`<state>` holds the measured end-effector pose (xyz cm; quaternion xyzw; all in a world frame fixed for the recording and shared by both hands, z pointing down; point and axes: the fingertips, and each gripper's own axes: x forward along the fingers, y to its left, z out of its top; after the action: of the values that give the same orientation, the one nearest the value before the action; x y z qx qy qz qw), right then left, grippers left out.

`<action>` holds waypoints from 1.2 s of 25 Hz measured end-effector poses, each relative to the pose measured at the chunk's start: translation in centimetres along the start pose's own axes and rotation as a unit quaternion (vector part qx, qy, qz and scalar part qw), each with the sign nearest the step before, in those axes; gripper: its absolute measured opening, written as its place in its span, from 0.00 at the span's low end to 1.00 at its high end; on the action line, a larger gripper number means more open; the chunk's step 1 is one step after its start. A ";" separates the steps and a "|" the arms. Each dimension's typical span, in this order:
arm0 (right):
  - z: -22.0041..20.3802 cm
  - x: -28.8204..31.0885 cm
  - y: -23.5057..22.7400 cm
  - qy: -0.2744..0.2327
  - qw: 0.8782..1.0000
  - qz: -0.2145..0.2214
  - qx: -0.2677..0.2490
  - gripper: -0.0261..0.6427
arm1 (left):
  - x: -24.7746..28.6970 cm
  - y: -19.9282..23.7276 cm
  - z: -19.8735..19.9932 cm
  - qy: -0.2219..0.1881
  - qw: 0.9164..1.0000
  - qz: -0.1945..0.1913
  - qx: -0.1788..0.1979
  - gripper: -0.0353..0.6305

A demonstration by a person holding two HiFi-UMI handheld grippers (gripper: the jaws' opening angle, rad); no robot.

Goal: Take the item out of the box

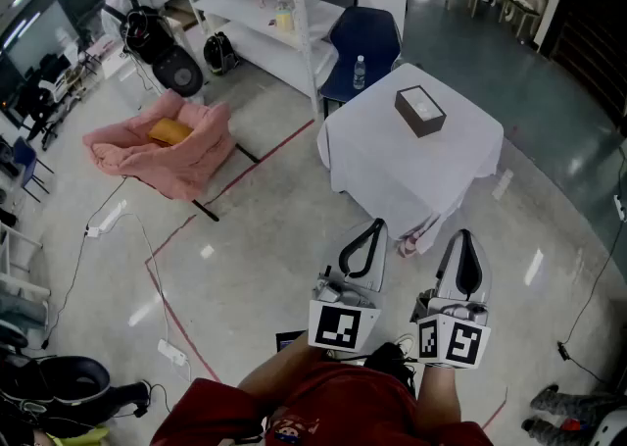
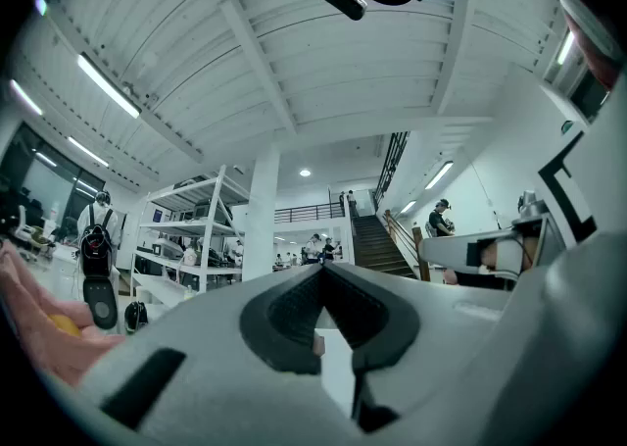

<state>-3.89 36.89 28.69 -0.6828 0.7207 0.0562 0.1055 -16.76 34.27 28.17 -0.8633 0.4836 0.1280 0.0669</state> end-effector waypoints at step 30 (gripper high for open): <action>4.3 -5.7 -7.9 0.004 0.999 0.037 0.002 0.04 | 1.3 -12.2 3.5 -0.017 1.000 -0.011 0.018 0.06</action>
<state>4.57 42.94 26.31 -0.6557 0.7460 0.0559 0.1017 -6.27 40.42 24.37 -0.8651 0.4749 0.1328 0.0921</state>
